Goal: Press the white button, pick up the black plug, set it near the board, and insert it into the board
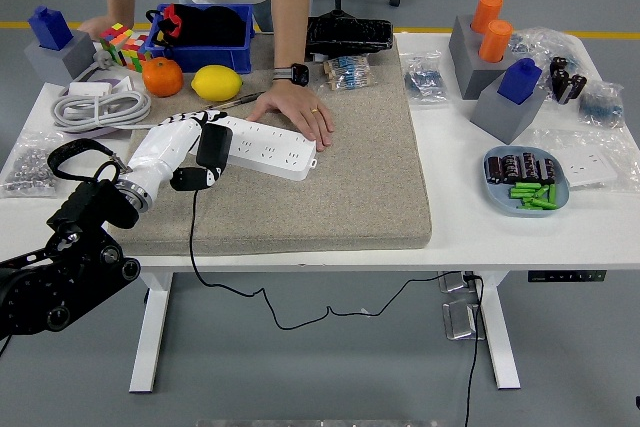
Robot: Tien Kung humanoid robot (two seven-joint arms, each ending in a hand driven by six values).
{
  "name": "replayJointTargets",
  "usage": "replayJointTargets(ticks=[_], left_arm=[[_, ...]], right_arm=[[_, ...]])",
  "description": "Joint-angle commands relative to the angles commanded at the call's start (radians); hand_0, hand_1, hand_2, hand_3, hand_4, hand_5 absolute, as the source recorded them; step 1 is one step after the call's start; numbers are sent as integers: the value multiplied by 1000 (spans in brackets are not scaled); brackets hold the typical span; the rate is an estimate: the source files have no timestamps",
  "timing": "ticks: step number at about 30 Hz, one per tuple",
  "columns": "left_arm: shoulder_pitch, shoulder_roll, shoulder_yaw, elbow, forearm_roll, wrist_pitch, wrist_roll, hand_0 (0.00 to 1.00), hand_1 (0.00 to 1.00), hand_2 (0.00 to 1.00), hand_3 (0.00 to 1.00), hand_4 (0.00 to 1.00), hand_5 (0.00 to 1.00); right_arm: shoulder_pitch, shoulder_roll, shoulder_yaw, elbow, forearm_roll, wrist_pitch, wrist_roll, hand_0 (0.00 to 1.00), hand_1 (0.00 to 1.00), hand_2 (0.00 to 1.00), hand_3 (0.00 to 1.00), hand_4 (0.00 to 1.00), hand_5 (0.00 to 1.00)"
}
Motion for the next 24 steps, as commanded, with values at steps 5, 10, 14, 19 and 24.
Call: replayJointTargets(ticks=[5,10,14,19,24], left_arm=[[-7,-8,16,23,-8,-2,0,949,935,884,880,675,92],[-24,-19,35,60,-23,-6,1,950,935,883,879,674,93],[-37,-28,52,86,-33,-10,2,950,934,881,879,674,94],[-53,-40,67,105,-43,-10,-2,949,930,877,875,672,95],[-64,-47,74,113,-49,-9,-6,949,930,877,875,672,95]], right_arm=[[1,1,-2,0,1,0,1,675,560,540,569,667,201],[2,0,-4,1,2,-1,3,674,560,540,569,666,201],[1,0,-3,0,2,-1,4,673,560,539,569,666,201],[2,-1,-4,0,2,-1,4,673,559,539,569,665,199],[4,-2,-8,0,4,-2,5,673,559,539,569,665,199]])
